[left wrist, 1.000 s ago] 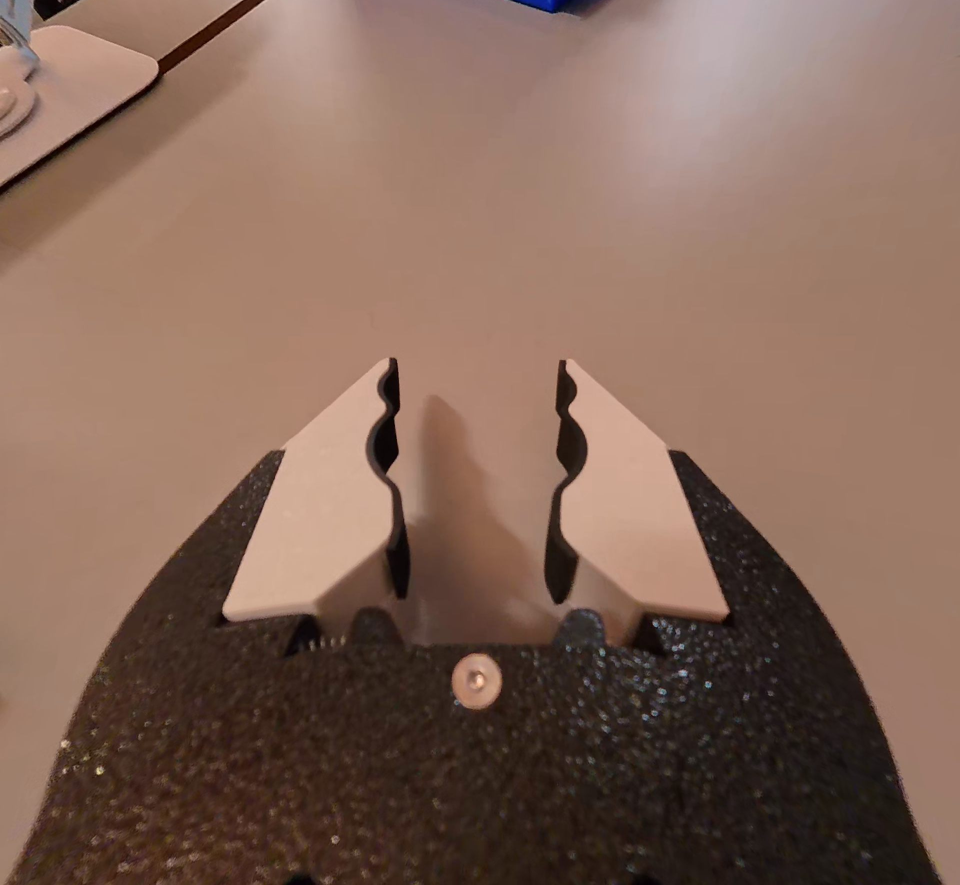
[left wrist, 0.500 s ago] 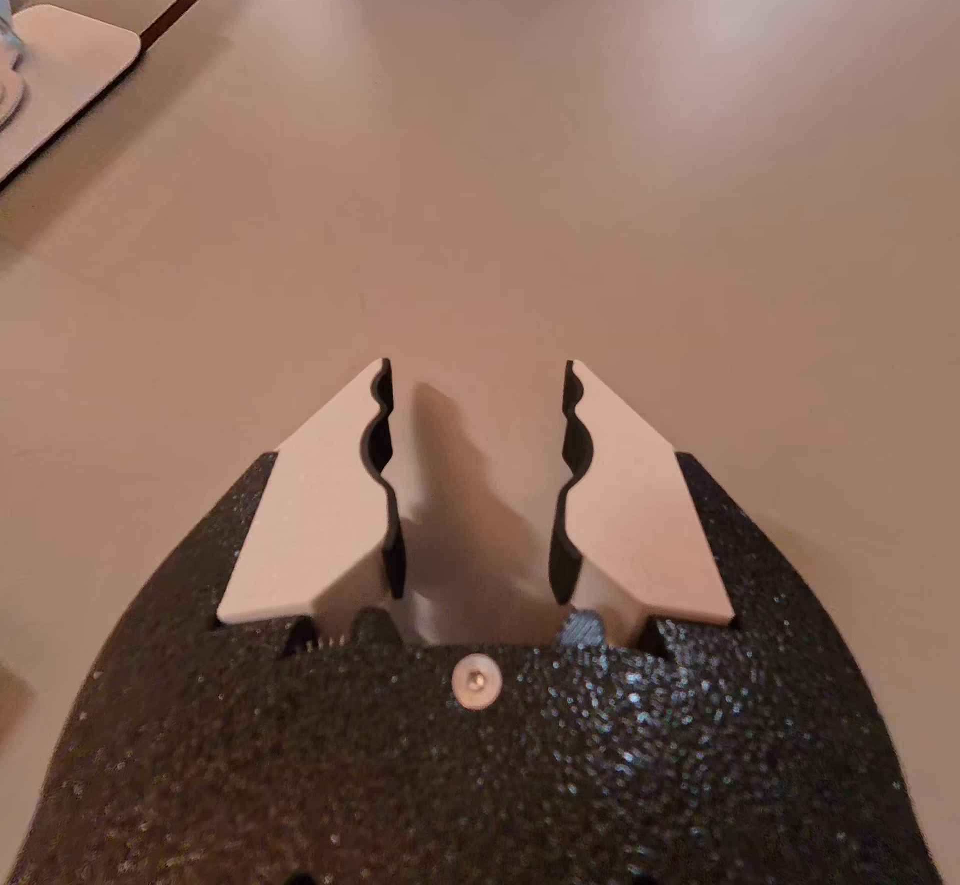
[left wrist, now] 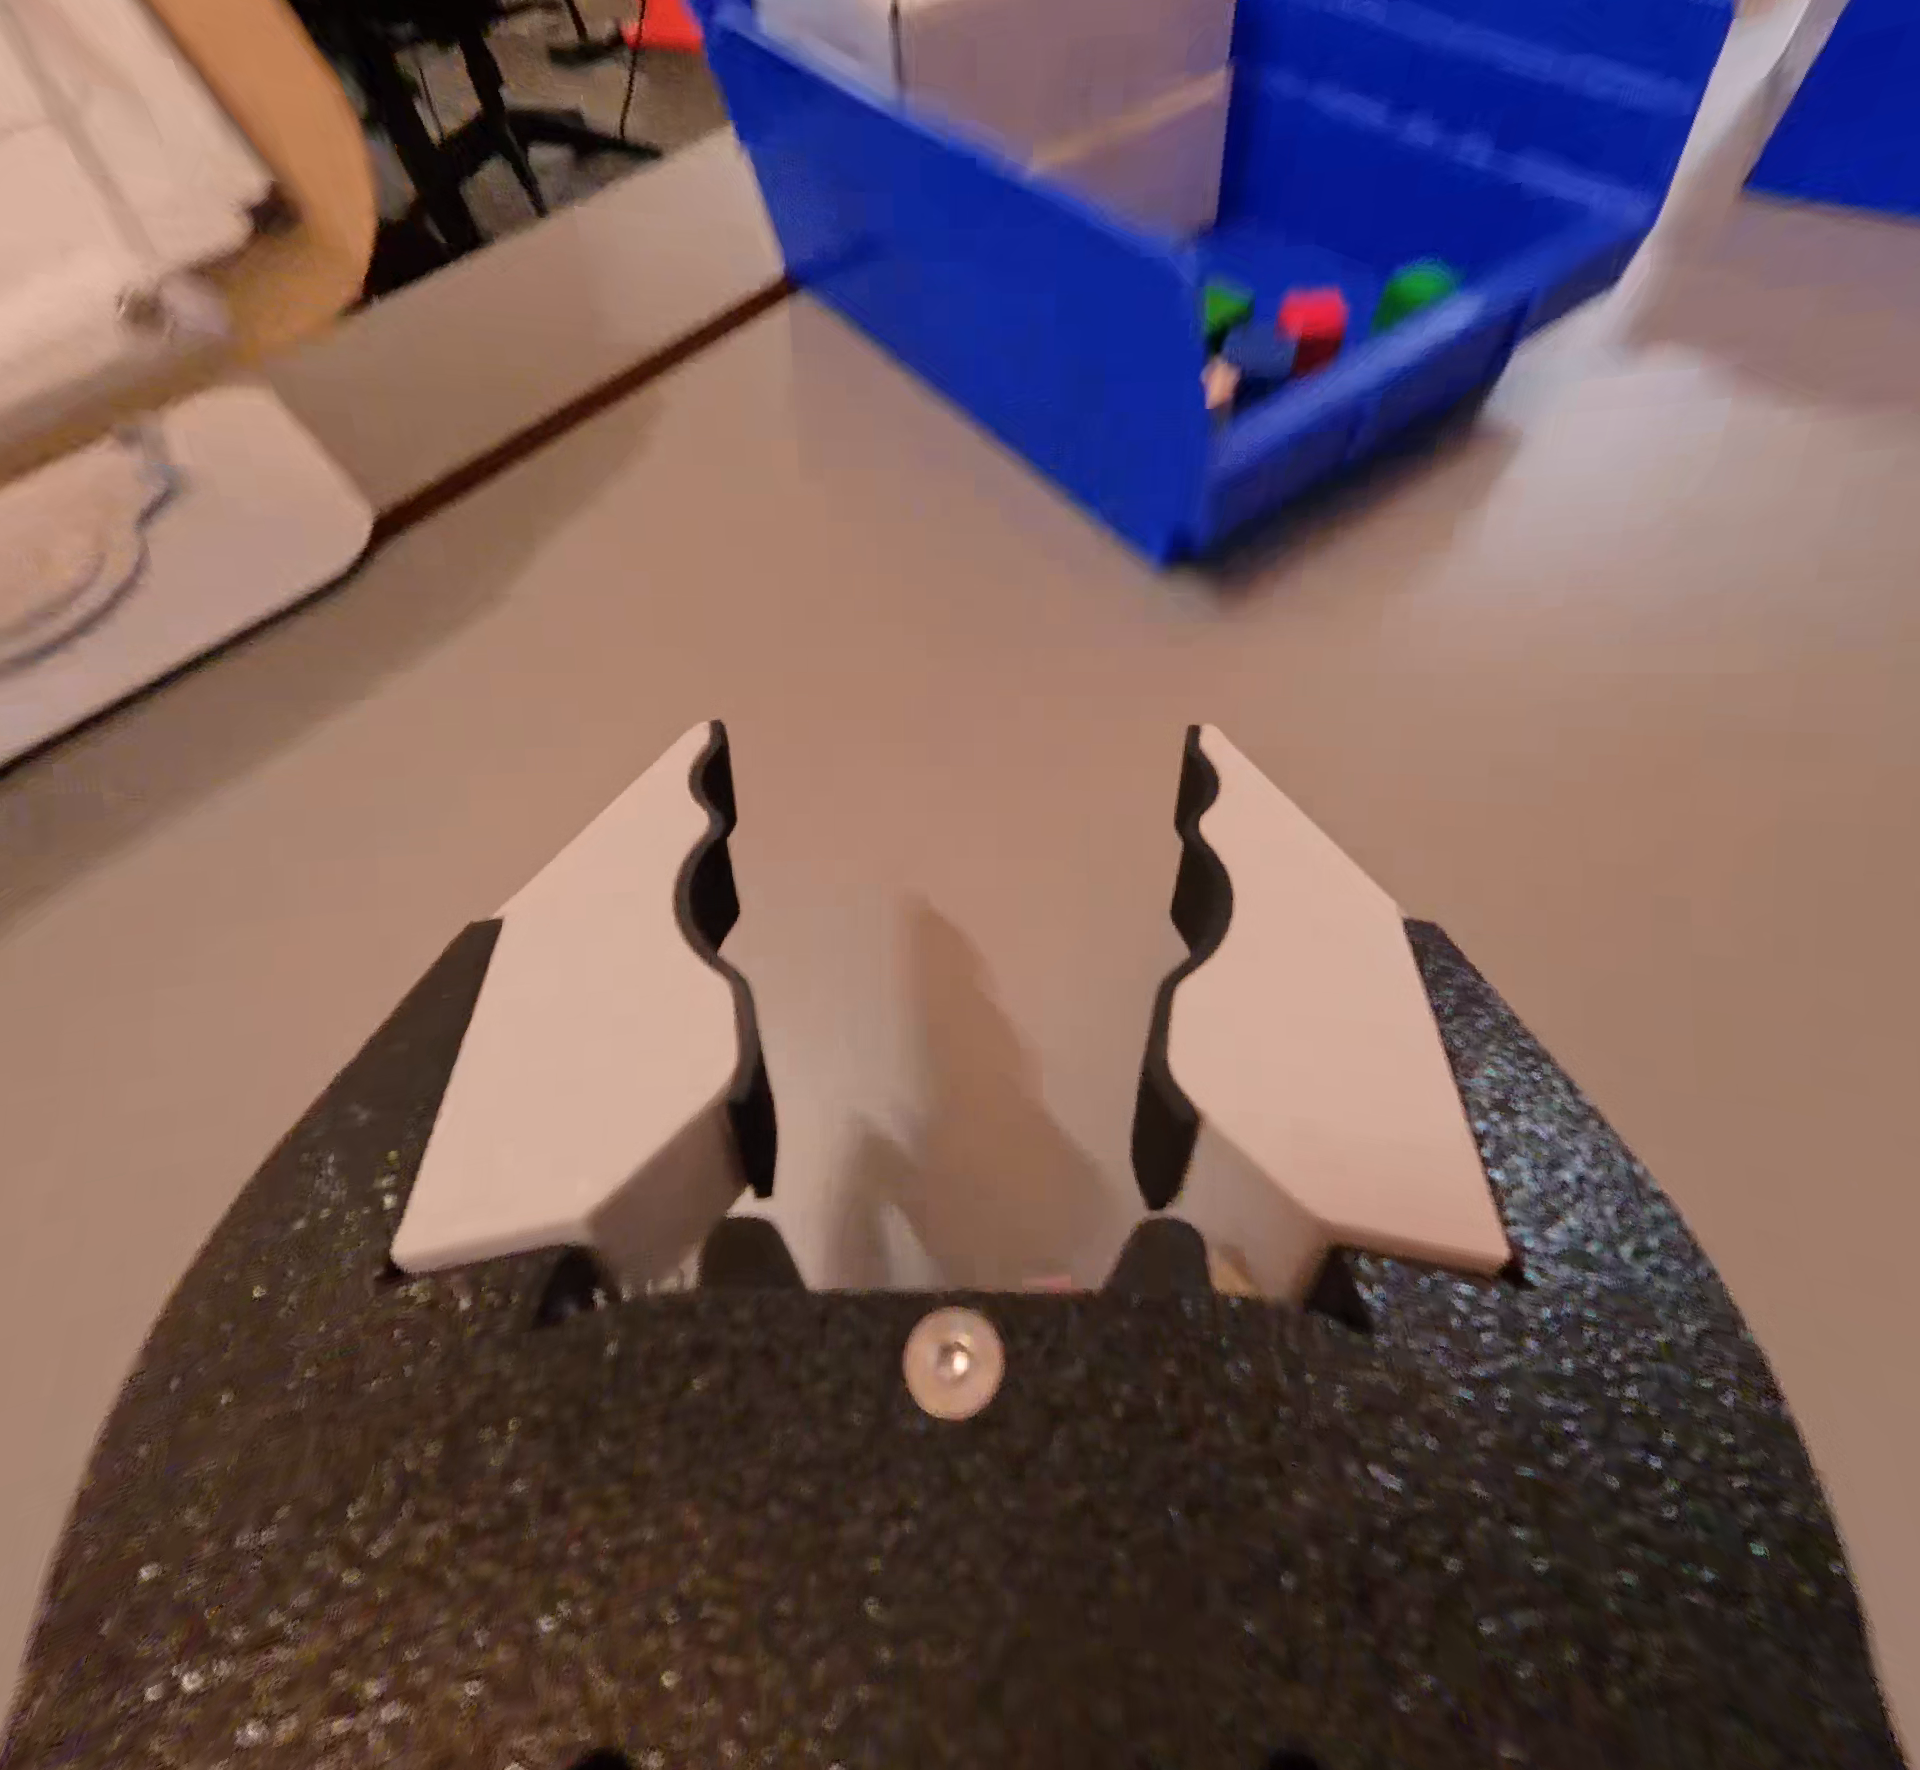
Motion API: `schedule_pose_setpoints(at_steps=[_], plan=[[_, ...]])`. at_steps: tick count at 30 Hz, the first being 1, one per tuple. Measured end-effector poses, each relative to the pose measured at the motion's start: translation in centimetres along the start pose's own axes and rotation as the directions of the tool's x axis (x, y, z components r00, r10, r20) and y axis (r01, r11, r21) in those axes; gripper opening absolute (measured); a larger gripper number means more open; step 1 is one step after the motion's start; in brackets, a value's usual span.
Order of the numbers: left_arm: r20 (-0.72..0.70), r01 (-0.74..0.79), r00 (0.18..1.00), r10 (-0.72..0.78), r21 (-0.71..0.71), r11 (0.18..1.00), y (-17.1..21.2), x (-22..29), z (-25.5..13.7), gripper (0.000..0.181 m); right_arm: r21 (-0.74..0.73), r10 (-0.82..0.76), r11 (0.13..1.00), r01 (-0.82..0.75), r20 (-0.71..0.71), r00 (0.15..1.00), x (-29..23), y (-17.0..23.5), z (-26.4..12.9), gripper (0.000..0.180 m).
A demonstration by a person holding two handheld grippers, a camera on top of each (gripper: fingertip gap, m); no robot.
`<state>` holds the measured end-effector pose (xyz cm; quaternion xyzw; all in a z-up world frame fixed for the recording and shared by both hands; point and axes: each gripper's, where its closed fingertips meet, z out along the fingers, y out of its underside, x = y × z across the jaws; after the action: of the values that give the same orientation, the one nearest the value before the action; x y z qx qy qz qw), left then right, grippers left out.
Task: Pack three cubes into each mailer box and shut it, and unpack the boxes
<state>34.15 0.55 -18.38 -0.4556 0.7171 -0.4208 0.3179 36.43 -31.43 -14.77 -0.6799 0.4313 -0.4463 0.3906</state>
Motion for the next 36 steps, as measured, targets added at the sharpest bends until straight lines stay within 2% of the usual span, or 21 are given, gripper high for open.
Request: schedule_pose_setpoints(at_steps=[4,6,8,11,13,14,15,16,19,25,36], plan=[[0.037,-0.026,0.999,0.023,0.065,0.998,-6.3,3.6,5.8,0.081,-0.035,0.049,0.998,-0.050,-0.045,0.998,1.1,1.6,-1.8,0.100],[0.087,-0.054,0.995,0.048,0.065,0.996,-8.0,4.7,8.7,0.075,0.023,0.114,0.993,-0.114,-0.010,0.993,0.3,1.3,-2.4,0.097],[0.139,-0.038,0.990,0.032,0.038,0.999,-8.5,5.0,11.3,0.069,0.018,0.088,0.996,-0.089,0.049,0.995,-0.9,1.5,-3.1,0.095],[0.306,0.012,0.952,-0.007,-0.014,1.000,-7.7,2.8,13.4,0.056,-0.011,0.028,1.000,-0.028,0.005,1.000,-0.2,2.7,-4.1,0.095],[0.340,0.050,0.939,-0.050,0.009,0.999,-7.4,2.1,13.9,0.049,-0.012,0.024,1.000,-0.024,0.012,1.000,0.1,2.9,-4.6,0.096],[0.325,0.078,0.942,-0.084,0.031,0.996,-7.4,2.2,14.2,0.040,0.004,0.036,0.999,-0.036,-0.004,0.999,0.7,2.7,-4.8,0.095],[0.300,0.102,0.947,-0.112,0.051,0.994,-7.5,2.4,14.3,0.020,0.021,0.055,0.998,-0.055,-0.017,0.998,1.3,2.4,-4.8,0.094],[0.301,0.118,0.945,-0.131,0.061,0.991,-7.5,2.4,14.4,0.010,0.034,0.078,0.996,-0.077,-0.020,0.997,1.8,2.3,-4.8,0.093],[0.351,0.121,0.926,-0.140,0.077,0.990,-7.3,1.2,13.8,0.001,0.043,0.130,0.991,-0.129,-0.008,0.992,2.3,2.4,-4.5,0.091],[0.333,0.114,0.932,-0.143,0.106,0.988,-5.8,-0.7,11.0,0.001,0.053,0.137,0.989,-0.138,0.024,0.990,1.3,1.9,-4.3,0.091],[0.324,0.093,0.938,-0.123,0.106,0.990,-0.2,-5.5,0.4,0.000,0.077,0.095,0.992,-0.101,0.071,0.993,-1.2,0.3,-4.5,0.091]])
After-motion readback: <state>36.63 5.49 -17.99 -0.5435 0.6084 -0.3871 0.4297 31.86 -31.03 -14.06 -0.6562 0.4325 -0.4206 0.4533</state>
